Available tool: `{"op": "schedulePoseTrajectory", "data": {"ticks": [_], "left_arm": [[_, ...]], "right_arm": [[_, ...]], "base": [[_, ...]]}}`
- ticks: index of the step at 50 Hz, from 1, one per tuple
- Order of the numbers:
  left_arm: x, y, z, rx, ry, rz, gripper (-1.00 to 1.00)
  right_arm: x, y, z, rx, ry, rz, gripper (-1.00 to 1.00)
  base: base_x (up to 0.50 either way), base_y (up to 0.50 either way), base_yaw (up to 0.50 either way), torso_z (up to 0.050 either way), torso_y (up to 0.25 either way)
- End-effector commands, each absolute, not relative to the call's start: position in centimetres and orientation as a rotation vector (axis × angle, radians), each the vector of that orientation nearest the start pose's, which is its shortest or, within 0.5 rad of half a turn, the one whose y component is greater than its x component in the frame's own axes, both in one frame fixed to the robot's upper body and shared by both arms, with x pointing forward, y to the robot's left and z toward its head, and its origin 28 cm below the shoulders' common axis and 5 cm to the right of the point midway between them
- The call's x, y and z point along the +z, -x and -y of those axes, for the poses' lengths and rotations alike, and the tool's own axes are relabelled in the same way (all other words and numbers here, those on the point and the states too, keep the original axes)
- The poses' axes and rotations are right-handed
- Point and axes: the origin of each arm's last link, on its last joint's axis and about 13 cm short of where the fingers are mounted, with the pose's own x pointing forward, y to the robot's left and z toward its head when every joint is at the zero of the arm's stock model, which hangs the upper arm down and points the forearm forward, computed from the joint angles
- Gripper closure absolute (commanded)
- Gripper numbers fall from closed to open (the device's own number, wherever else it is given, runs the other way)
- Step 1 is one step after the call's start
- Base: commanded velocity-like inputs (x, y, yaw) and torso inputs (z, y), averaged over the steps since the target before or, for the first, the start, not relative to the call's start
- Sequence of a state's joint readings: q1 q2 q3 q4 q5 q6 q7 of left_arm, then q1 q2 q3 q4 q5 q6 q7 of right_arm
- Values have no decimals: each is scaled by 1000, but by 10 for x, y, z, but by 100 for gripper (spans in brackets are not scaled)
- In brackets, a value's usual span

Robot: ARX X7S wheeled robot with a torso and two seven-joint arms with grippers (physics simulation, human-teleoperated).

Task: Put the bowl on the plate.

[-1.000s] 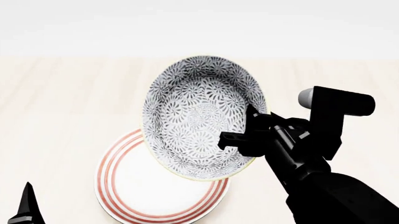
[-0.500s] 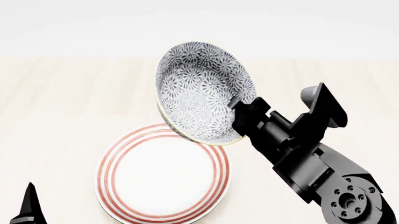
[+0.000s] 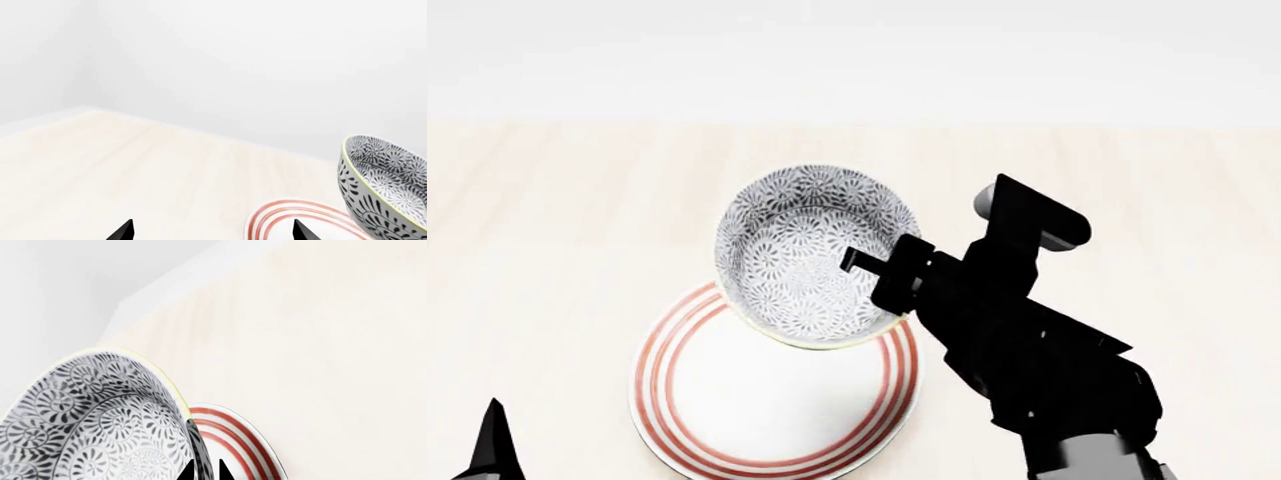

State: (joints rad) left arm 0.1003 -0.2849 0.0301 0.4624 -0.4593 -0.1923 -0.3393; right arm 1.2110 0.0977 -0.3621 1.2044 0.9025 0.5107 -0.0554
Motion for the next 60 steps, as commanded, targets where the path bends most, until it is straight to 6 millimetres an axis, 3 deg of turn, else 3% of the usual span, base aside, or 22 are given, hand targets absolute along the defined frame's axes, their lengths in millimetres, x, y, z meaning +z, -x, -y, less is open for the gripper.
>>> {"op": "schedulePoseTrajectory", "data": {"ticks": [1, 19, 31, 44, 45, 51, 60], "left_arm": [[82, -183, -235, 134, 191, 96, -100], [83, -181, -236, 135, 191, 96, -100], [85, -176, -235, 119, 192, 106, -100], [87, -173, -237, 128, 201, 111, -100], [87, -173, -237, 129, 202, 110, -100], [88, -173, -237, 127, 203, 110, -100], [87, -174, -235, 122, 201, 109, -100]], "right_arm": [[126, -403, 81, 249, -491, -519, 100], [112, -397, 68, 357, -514, -534, 100], [96, -390, 62, 359, -514, -569, 100], [94, -390, 65, 327, -511, -556, 100], [94, -390, 65, 324, -507, -555, -100], [99, -395, 67, 301, -520, -479, -100], [136, -418, 76, 204, -586, 35, -100]], "base": [[0, 0, 0, 0, 0], [0, 0, 0, 0, 1], [0, 0, 0, 0, 0], [0, 0, 0, 0, 1], [0, 0, 0, 0, 0], [0, 0, 0, 0, 0], [0, 0, 0, 0, 0]]}}
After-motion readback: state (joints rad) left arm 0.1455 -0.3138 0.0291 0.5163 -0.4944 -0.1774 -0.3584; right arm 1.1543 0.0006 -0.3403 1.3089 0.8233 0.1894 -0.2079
